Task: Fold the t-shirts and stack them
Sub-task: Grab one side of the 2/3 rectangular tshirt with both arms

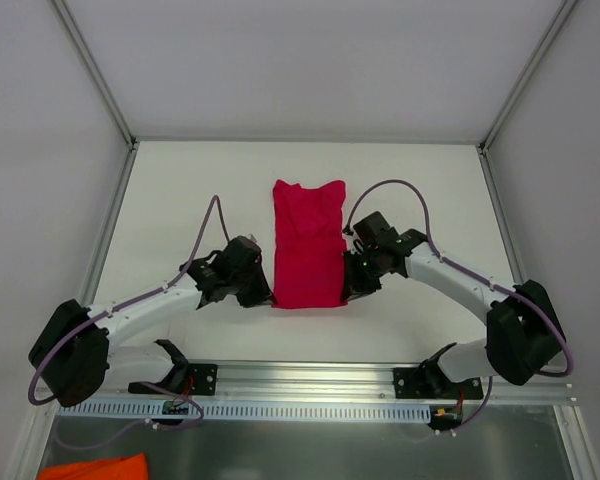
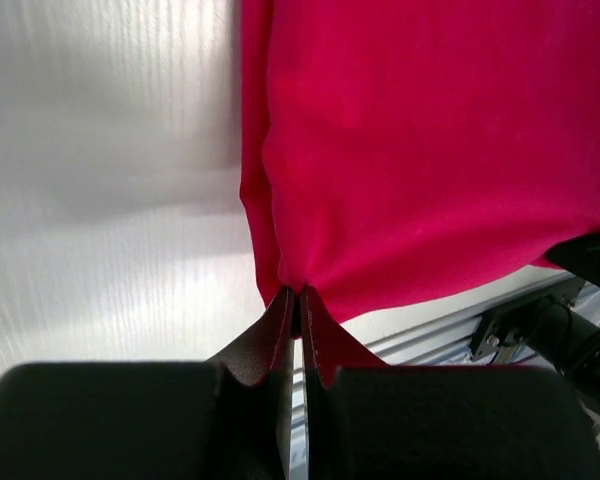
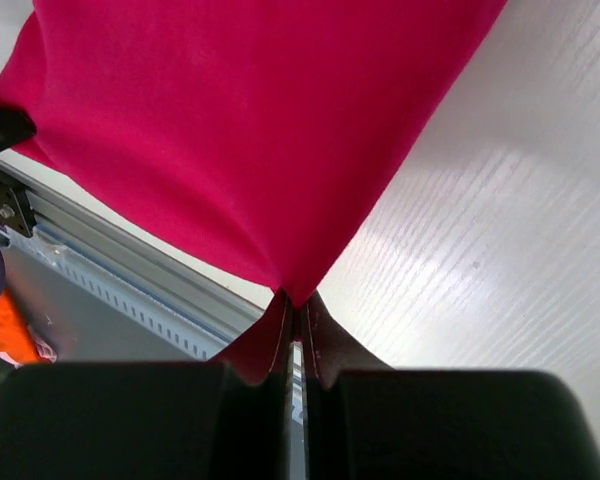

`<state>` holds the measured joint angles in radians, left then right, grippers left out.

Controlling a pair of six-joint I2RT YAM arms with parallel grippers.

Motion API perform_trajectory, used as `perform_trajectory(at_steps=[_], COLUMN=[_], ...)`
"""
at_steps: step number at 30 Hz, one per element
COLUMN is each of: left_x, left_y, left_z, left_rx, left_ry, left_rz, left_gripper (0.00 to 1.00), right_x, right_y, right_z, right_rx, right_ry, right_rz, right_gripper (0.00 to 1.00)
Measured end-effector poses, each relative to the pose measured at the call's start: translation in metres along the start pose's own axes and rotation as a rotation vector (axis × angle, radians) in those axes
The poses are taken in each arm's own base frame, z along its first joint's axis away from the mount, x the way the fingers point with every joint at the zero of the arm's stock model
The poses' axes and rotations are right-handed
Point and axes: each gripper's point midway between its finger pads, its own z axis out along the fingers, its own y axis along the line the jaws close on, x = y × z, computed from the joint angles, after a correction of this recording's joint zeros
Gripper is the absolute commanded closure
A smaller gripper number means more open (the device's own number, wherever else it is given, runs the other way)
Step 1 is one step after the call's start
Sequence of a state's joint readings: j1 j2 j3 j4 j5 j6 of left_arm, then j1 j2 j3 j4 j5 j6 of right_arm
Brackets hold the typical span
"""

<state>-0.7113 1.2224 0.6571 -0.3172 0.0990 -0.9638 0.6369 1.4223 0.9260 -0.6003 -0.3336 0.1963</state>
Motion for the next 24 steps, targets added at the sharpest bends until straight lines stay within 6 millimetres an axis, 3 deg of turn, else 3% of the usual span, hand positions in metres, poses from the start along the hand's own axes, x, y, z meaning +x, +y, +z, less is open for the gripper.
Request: perform_trajectory(at_steps=[9, 16, 24], left_x=[0.014, -0.001, -0.011], left_y=[-0.010, -0.027, -0.037], left_z=[-0.022, -0.051, -0.062], left_rx=[0.023, 0.078, 0.069], left_ry=[-0.032, -0.110, -0.134], left_rz=[0.010, -0.007, -0.003], left_gripper=[1.00, 1.00, 1.00], right_x=[0.009, 0.016, 0.017], right_y=[0.006, 0.009, 0.008], right_z=[-0.028, -0.046, -0.048], right_rx=[-0.033, -0.054, -0.052], right_ry=[-0.077, -0.125, -0.130], right_rz=[-0.049, -0.075, -0.086], right_gripper=[0.99, 0.99, 0.99])
